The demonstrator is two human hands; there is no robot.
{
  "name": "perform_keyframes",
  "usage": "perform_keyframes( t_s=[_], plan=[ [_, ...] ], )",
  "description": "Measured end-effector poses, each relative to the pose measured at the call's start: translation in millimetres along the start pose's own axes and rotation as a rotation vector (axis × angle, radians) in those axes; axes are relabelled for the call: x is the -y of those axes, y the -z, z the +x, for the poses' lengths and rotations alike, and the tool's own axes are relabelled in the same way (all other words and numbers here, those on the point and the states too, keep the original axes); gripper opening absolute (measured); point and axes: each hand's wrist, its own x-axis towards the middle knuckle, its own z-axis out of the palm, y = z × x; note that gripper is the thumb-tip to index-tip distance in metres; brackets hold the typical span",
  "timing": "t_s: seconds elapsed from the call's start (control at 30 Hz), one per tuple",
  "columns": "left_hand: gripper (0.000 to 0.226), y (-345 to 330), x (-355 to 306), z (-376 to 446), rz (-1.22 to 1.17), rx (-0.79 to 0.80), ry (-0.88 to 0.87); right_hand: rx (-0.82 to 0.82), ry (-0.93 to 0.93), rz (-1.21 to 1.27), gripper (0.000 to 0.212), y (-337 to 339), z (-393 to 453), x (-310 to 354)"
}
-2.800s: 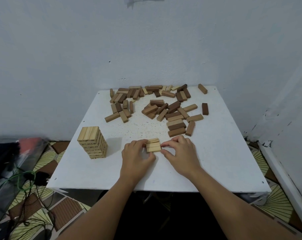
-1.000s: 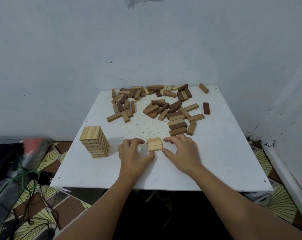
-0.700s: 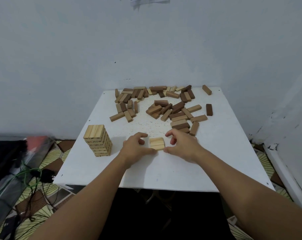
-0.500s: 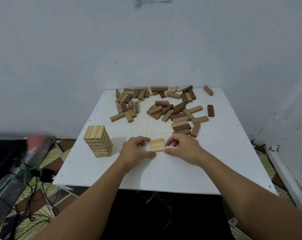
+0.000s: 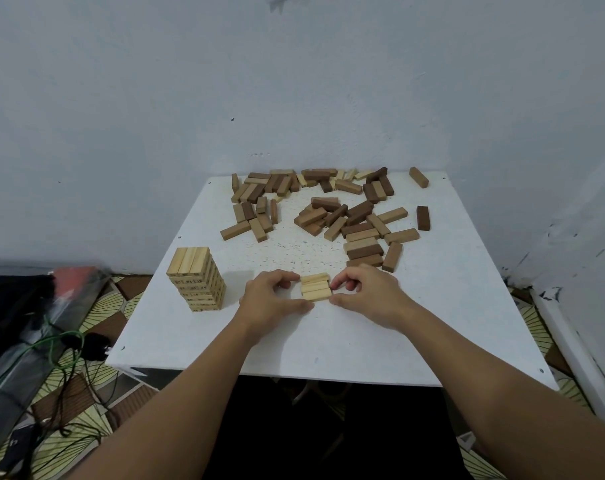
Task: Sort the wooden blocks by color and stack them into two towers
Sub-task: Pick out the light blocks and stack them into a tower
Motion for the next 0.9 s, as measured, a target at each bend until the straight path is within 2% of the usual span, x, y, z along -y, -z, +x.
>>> perform_keyframes(
  t_s=[0.2, 0.47, 0.63, 0.9],
  plan=[
    [0.055, -2, 4, 1, -0.043, -0.05, 0.0, -0.009, -0.008, 0.041, 0.019, -2, 1, -3],
    [0.036, -2, 1, -1, 0.015, -0.04, -0.015, -0.012, 0.002, 0.035, 0.017, -1, 0, -2],
    [0.037, -2, 0, -2, 0.031, -0.039, -0.01, -0.016, 0.001, 0.035, 0.017, -1, -1, -2],
    [0.024, -2, -9, -8, 0.003, -0.068, 0.002, -0.022, 0.016, 0.044, 0.016, -1, -2, -2]
  ],
)
